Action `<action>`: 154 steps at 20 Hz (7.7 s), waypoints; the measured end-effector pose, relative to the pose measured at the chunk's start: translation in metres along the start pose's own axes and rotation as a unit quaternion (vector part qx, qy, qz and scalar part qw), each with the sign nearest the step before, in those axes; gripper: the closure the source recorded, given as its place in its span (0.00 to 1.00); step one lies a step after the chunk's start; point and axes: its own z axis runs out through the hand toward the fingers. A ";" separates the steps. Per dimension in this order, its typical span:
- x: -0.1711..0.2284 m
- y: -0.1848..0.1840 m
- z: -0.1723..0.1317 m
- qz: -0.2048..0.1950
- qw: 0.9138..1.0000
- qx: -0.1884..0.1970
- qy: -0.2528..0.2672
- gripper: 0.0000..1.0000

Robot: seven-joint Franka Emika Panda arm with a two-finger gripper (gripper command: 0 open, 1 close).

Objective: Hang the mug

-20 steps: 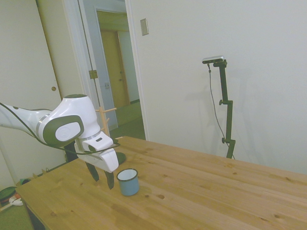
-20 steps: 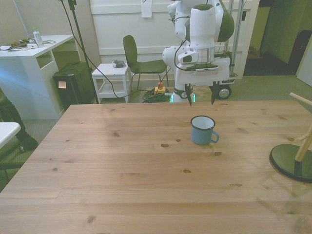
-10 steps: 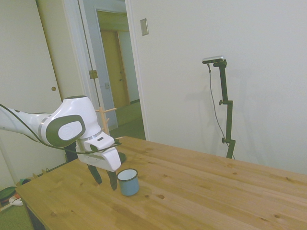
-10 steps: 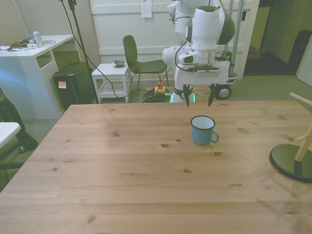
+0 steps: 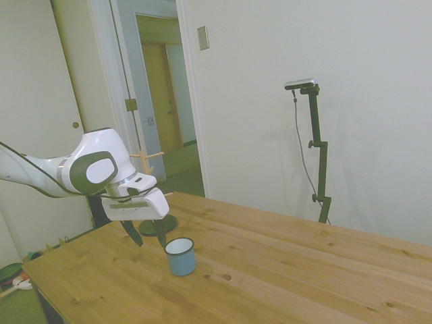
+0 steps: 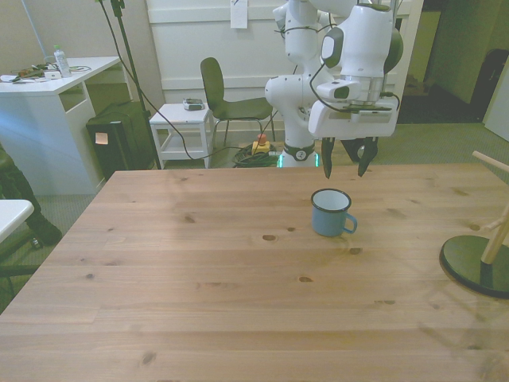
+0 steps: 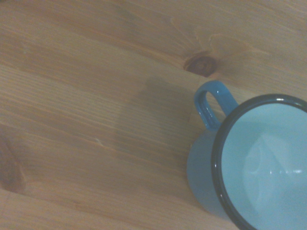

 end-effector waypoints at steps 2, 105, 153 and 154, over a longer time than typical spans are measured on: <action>0.003 -0.001 0.008 -0.006 1.000 -0.005 0.001 0.00; -0.152 -0.193 -0.163 -0.004 0.990 0.129 0.055 1.00; -0.068 -0.230 -0.246 0.041 0.984 0.172 0.022 1.00; -0.065 -0.232 -0.245 0.042 0.984 0.172 0.021 1.00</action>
